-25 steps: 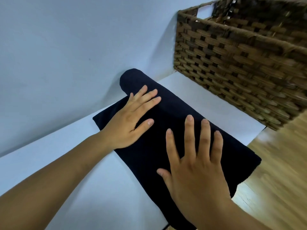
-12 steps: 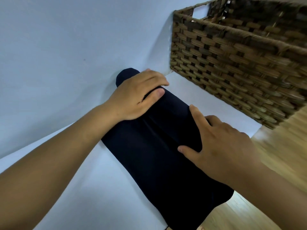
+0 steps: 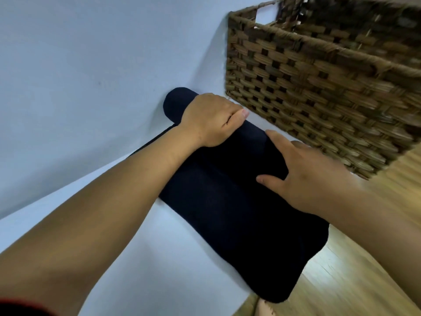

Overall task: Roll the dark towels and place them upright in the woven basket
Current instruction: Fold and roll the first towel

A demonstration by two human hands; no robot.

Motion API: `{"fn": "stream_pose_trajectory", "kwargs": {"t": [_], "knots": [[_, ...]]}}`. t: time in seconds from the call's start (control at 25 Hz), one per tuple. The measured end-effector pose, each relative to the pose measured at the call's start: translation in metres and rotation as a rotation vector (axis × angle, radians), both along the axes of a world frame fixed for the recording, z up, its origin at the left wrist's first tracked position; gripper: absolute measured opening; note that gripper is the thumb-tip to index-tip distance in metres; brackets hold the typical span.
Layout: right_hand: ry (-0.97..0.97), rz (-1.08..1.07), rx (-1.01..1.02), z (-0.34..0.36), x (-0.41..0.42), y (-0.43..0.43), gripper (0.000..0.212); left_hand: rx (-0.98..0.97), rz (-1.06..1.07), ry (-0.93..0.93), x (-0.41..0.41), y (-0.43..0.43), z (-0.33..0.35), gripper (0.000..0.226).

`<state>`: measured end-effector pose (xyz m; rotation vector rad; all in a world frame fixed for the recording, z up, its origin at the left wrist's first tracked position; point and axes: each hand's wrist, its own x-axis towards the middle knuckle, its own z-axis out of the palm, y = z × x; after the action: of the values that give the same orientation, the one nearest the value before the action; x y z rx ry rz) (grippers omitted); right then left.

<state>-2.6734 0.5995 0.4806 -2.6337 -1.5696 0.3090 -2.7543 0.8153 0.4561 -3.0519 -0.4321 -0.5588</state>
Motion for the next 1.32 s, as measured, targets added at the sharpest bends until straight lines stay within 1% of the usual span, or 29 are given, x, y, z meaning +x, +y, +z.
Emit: {"fn": "stream_pose_trajectory", "kwargs": {"t": [0.08,0.16,0.24,0.32,0.36,0.4,0.48,0.6,0.64,0.72,0.8,0.84,0.92,1.0,1.08,1.16,1.24,1.28,1.32], "knots": [[-0.082,0.007,-0.007,0.001,-0.006,-0.001,0.085,-0.008,0.004,-0.049,-0.004,-0.001,-0.001,0.056],[-0.282,0.060,0.011,-0.006,-0.022,-0.007,0.084,-0.017,-0.055,-0.113,-0.017,-0.002,-0.006,0.051],[-0.450,0.067,0.045,-0.017,-0.039,-0.014,0.085,-0.041,-0.129,-0.166,-0.039,-0.004,-0.015,0.047],[-0.531,0.052,0.100,-0.027,-0.054,-0.019,0.083,-0.053,-0.155,-0.176,-0.064,-0.007,-0.021,0.046],[-0.527,0.056,0.129,-0.031,-0.063,-0.021,0.079,-0.066,-0.154,-0.170,-0.076,-0.010,-0.023,0.046],[-0.513,0.077,0.165,-0.036,-0.074,-0.025,0.074,-0.088,-0.147,-0.165,-0.088,-0.013,-0.024,0.047],[-0.483,0.152,0.220,-0.039,-0.095,-0.035,0.075,-0.131,-0.121,-0.166,-0.110,-0.020,-0.029,0.047],[-0.396,0.216,0.303,-0.018,-0.096,-0.043,0.073,-0.145,-0.093,-0.179,-0.139,-0.030,-0.036,0.047],[-0.360,0.197,0.291,-0.007,-0.089,-0.043,0.076,-0.138,-0.090,-0.180,-0.144,-0.032,-0.036,0.047],[-0.235,0.108,0.121,0.013,-0.072,-0.037,0.089,-0.125,-0.086,-0.179,-0.147,-0.031,-0.031,0.047],[-0.061,0.048,-0.052,0.017,-0.057,-0.033,0.094,-0.150,-0.074,-0.178,-0.143,-0.027,-0.029,0.050],[0.002,0.032,-0.079,0.013,-0.050,-0.032,0.095,-0.184,-0.048,-0.178,-0.140,-0.025,-0.030,0.054],[0.115,0.026,-0.053,0.006,-0.036,-0.028,0.095,-0.240,0.022,-0.158,-0.129,-0.022,-0.032,0.061],[0.267,-0.009,0.009,0.002,-0.014,-0.025,0.093,-0.233,0.038,-0.125,-0.108,-0.018,-0.028,0.062],[0.309,-0.019,0.062,0.000,0.012,-0.018,0.093,-0.214,0.040,-0.116,-0.085,-0.016,-0.025,0.062],[0.263,-0.019,0.100,0.000,0.032,-0.015,0.091,-0.224,0.108,-0.136,-0.069,-0.017,-0.033,0.074],[0.205,-0.027,0.122,-0.006,0.044,-0.017,0.091,-0.360,0.315,-0.129,-0.064,-0.023,-0.048,0.101],[0.193,-0.019,0.133,-0.009,0.047,-0.018,0.092,-0.445,0.426,-0.085,-0.067,-0.024,-0.052,0.113],[0.187,-0.007,0.145,-0.011,0.050,-0.018,0.093,-0.514,0.500,-0.020,-0.069,-0.022,-0.054,0.118]]}}
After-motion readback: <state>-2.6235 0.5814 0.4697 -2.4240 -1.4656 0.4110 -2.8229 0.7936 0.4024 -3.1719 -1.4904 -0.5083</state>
